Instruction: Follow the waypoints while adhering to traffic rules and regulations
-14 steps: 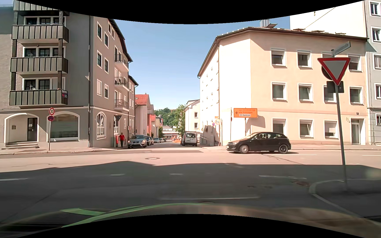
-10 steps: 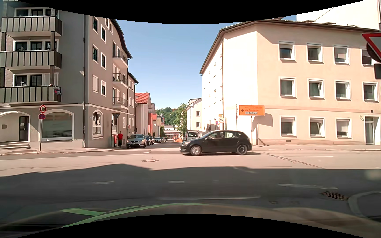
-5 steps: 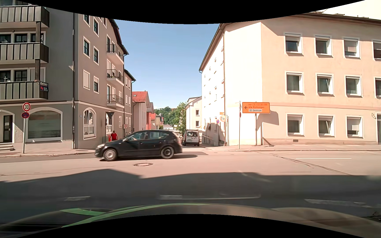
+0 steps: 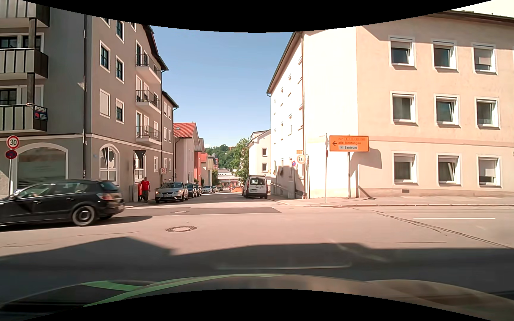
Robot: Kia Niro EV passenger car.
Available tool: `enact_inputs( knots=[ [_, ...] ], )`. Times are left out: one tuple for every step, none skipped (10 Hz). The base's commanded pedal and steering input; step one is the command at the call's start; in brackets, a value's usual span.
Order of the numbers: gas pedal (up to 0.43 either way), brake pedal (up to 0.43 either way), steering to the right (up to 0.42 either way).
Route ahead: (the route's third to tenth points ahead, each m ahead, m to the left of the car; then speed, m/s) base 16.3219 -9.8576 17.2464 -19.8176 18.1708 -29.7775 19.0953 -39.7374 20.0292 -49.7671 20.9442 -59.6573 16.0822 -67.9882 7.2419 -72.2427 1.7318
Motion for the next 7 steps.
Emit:
enact_inputs(
  knots=[
    [0.0, 0.268, 0.077],
    [0.0, 0.274, 0.087],
    [0.0, 0.274, 0.103],
    [0.0, 0.274, 0.118],
    [0.0, 0.28, 0.129],
    [0.0, 0.28, 0.142],
    [0.0, 0.287, 0.151]
  ],
)
